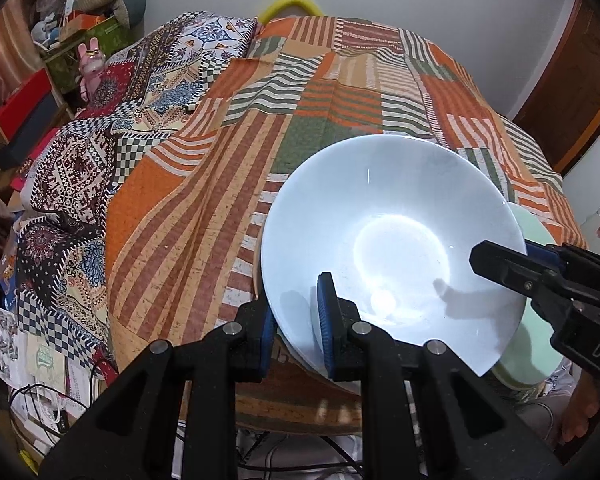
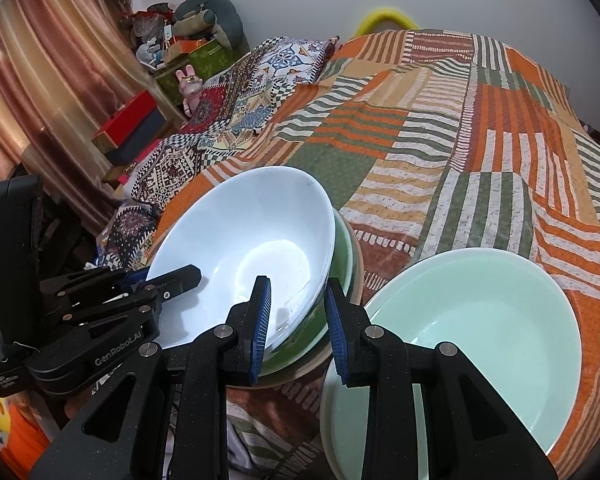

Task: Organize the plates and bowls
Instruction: 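Lower the spotted white bowl into the light green bowl with both grippers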

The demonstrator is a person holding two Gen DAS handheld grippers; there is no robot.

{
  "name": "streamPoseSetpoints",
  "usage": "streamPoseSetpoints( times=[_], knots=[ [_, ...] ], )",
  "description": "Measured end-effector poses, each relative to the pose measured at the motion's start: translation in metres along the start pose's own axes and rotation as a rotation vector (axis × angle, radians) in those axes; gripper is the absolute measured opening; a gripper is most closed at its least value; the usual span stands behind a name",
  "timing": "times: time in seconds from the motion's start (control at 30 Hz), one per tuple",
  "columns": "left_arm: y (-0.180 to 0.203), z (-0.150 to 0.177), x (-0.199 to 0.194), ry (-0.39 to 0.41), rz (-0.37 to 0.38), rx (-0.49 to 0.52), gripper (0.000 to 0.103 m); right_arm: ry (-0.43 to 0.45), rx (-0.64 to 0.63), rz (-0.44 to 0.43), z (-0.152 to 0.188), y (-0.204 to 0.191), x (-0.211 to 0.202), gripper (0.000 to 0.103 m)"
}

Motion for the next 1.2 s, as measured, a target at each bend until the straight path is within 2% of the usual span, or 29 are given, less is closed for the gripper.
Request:
streamPoseSetpoints(
  times=[0.5,0.67,0.77,0.93,0.97,1.2],
  knots=[
    [0.000,0.000,0.003,0.012,-0.029,0.019,0.019,0.007,-0.014,0.009,0.001,-0.003,-0.001,0.027],
    [-0.004,0.000,0.006,0.007,-0.042,0.011,0.020,0.019,-0.041,0.067,0.000,-0.003,-0.003,0.027],
    [-0.001,-0.002,0.003,0.016,-0.041,0.025,0.020,0.034,-0.036,0.030,-0.001,-0.003,-0.005,0.027],
    [0.002,-0.001,0.002,0.013,-0.068,0.054,0.021,0.037,-0.054,0.036,0.000,-0.007,-0.006,0.027],
    [0.003,-0.001,0.002,0.011,-0.068,0.054,0.024,0.036,-0.051,0.036,0.001,-0.006,-0.006,0.027],
    [0.003,-0.001,-0.003,0.001,-0.039,0.032,0.027,0.040,-0.033,0.033,0.000,-0.002,-0.009,0.029]
  ],
)
Point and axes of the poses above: each gripper's, at about its wrist camera, not at the fingertips, and x roughly the way its jaws point, y to its right, z to its underside, the point moved 6 cm from there along x, roughly the way its jaws point, and after that the axes turned 8 degrees about z, right-handed, at the moved point
